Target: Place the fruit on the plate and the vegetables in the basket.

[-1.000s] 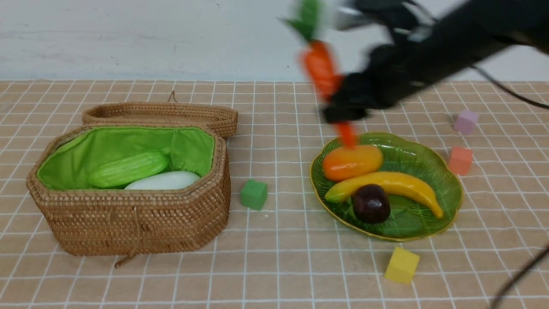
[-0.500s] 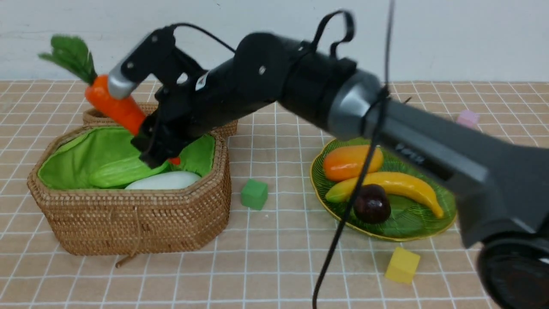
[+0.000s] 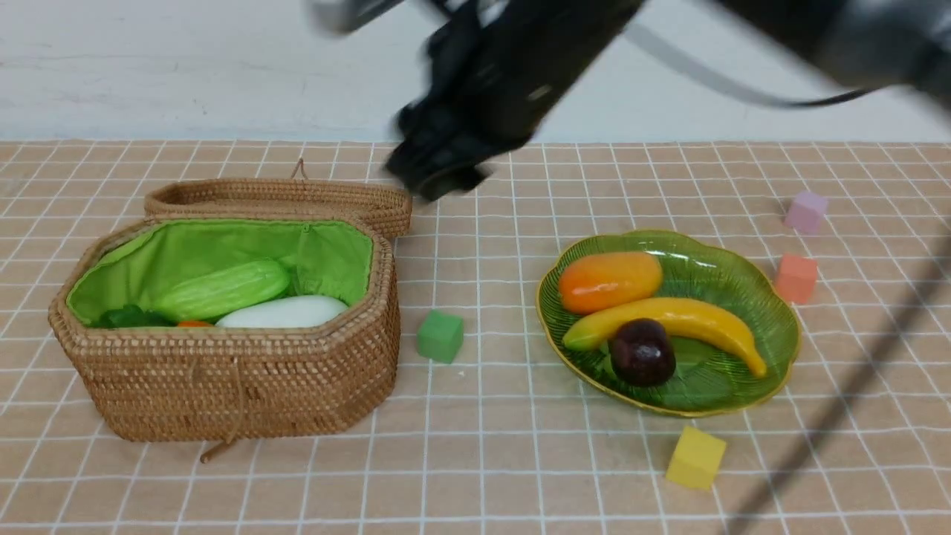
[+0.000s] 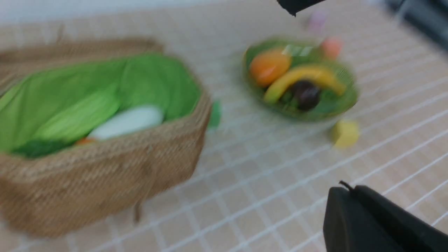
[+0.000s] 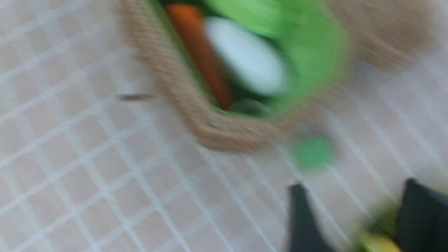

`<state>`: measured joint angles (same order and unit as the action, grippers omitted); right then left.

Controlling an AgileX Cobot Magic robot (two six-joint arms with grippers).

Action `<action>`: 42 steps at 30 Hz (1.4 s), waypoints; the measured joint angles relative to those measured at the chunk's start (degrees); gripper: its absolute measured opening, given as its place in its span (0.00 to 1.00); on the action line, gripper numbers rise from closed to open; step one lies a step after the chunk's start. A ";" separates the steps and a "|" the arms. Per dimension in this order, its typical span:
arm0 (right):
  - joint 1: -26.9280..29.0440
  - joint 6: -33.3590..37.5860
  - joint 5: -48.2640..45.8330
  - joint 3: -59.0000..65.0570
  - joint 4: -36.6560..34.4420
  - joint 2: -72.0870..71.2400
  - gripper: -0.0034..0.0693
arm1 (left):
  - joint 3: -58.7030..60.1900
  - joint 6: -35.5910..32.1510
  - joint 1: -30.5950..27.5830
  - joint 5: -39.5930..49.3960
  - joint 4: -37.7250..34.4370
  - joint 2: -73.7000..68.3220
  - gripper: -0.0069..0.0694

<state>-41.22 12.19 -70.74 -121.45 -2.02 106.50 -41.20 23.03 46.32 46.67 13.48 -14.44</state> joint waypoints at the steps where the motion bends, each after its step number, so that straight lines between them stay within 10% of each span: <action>1: 0.32 -1.74 -0.32 2.74 1.20 -2.35 0.30 | 2.70 0.00 0.00 -2.77 -0.27 2.66 0.07; 7: 0.89 -11.51 -0.73 26.24 2.02 -19.21 0.04 | 17.43 0.95 0.00 -17.75 -3.29 13.83 0.07; 18: 0.89 -24.53 -0.44 57.70 2.73 -41.92 0.11 | 30.57 1.69 0.00 -27.46 -3.87 15.11 0.07; 34: 1.33 -25.77 -0.60 61.24 3.95 -46.25 0.15 | 36.12 1.74 0.00 -20.60 -3.91 15.11 0.09; 42: 21.45 -25.97 29.24 86.28 10.36 -71.85 0.04 | 36.12 1.74 0.00 -19.71 -3.93 15.11 0.10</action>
<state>-19.77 -13.78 -41.50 -35.17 8.34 34.65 -5.08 24.76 46.32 26.96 9.55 0.67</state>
